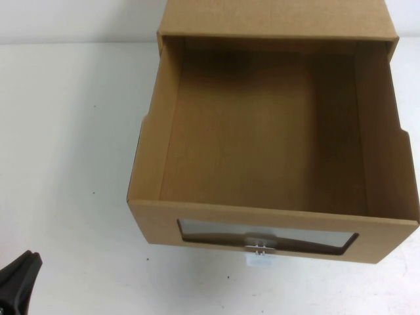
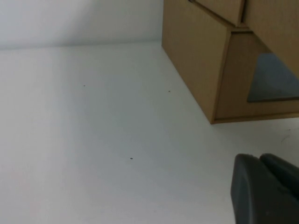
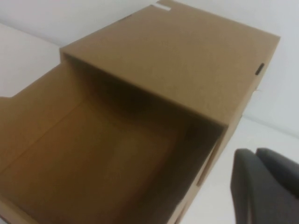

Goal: Open the shoe box
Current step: 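Pull the top drawer of the cardboard box fully open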

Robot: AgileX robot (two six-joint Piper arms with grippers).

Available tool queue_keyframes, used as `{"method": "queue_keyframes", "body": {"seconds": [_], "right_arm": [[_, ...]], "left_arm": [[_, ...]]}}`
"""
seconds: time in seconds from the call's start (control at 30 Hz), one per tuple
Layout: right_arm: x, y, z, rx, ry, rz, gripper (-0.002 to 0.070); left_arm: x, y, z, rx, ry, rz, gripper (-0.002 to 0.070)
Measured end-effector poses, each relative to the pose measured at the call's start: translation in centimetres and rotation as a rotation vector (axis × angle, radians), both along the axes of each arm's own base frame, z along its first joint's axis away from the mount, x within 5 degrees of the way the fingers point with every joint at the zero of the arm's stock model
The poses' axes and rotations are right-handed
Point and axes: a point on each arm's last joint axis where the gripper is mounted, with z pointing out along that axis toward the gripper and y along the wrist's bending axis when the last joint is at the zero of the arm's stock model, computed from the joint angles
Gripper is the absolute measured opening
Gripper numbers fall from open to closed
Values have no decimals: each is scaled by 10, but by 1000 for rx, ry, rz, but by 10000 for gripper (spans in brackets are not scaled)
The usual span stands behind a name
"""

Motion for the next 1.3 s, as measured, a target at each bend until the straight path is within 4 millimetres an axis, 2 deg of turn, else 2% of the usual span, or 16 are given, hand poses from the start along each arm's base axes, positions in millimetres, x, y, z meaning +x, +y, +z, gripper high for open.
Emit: {"method": "queue_keyframes", "body": {"seconds": [0.57,0.77,0.93,1.07,1.17,1.3], "right_arm": [[0,11,-5,-18,47,29,-17],[15,5,-22,-23,34,-179,-17],[39,-6,-59,50,83,-379,-17],[50,-21,-100,165,89,-468,-17],[46,-33,-132,188,-17,-493,-17],[28,-44,-184,218,-104,-552,-17]], "left_arm": [[0,0,0,3,1,-1,-6],[0,0,0,3,1,-1,-6],[0,0,0,3,1,-1,-6],[0,0,0,2,1,-1,-6],[0,0,0,2,1,-1,-6],[0,0,0,2,1,-1,-6]]}}
